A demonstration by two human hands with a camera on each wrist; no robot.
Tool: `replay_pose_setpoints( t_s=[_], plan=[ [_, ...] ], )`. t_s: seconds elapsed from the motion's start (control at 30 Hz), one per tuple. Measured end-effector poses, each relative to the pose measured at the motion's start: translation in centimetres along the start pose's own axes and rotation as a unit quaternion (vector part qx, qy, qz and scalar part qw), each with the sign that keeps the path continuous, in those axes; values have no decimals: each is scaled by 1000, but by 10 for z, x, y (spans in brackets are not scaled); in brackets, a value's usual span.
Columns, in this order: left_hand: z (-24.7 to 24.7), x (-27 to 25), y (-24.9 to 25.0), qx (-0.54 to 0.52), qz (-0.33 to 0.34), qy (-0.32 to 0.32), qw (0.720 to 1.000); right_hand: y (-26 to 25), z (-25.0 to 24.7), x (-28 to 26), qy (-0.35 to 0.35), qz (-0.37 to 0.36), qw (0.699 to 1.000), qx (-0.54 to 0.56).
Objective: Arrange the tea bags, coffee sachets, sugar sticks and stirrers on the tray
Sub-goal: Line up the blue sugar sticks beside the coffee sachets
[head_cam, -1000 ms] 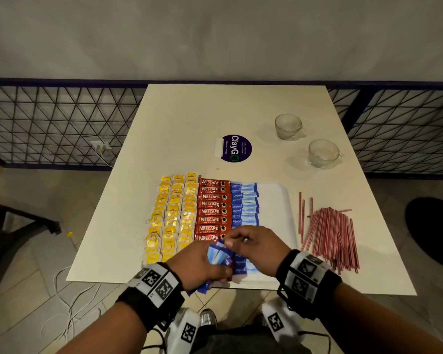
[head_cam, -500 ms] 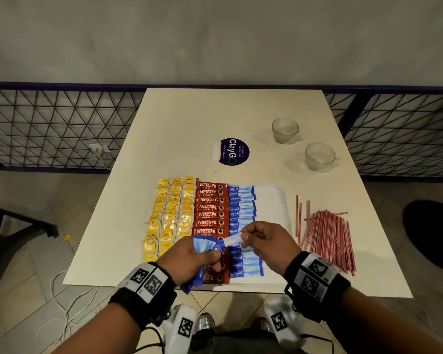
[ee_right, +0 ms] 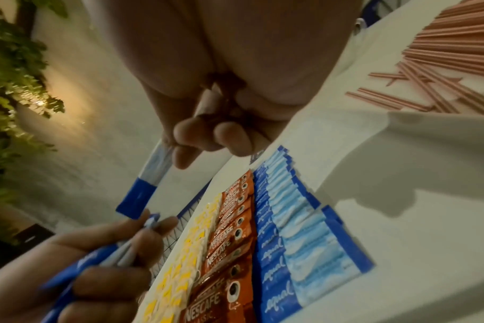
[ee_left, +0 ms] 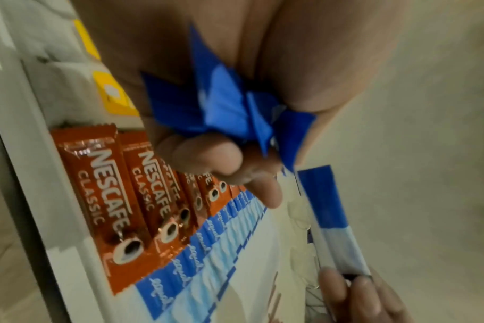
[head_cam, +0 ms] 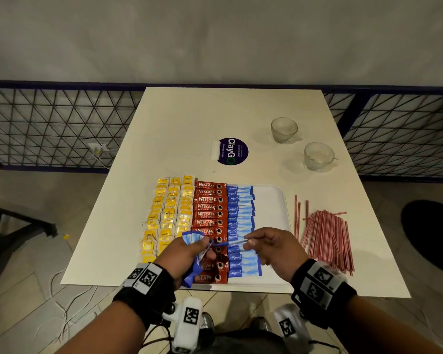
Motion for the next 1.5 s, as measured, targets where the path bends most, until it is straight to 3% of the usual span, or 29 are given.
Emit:
replay_pose_setpoints(
  t_s=[0.1,0.23,0.4,0.5,0.63,0.8,1.2,1.37,1.5],
  plan=[
    [2,-2,6,-37,3,2,999,-2,3,0,-5,-17,999,-50],
    [-2,-2,11,-10,51,8,999,-2,4,-1,-15,-26,998,-55],
    [-10,3,17,154,119,55,979,4,5,3,-12,0,1000,-14],
    [-7,6,15,225,151,30,962,8,7,6,3,16,1000,-9],
    [-11,8,6,261,142,35,954,16,-2,0,2,86,995,41],
    [-27,7,-7,256,111,46,959,46,-16,-9,-35,197,980,-5],
    [-27,3,-17,249,89,52,963,70,-13,-3,-35,208,968,-132],
    [-33,4,-20,251,89,48,963,66,-11,-3,-36,215,935,-279],
    [-35,5,-20,254,92,47,962,60,-8,-4,-20,211,918,-335]
  ],
)
Point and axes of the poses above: each hand's wrist, its own x-axis towards the middle knuckle, its own z-axis out of the palm, y = z × x, the point moved 2 cm from there along x, towards the middle knuckle, and after that the axes turned 7 degrees about -y, right-handed, at the moved point
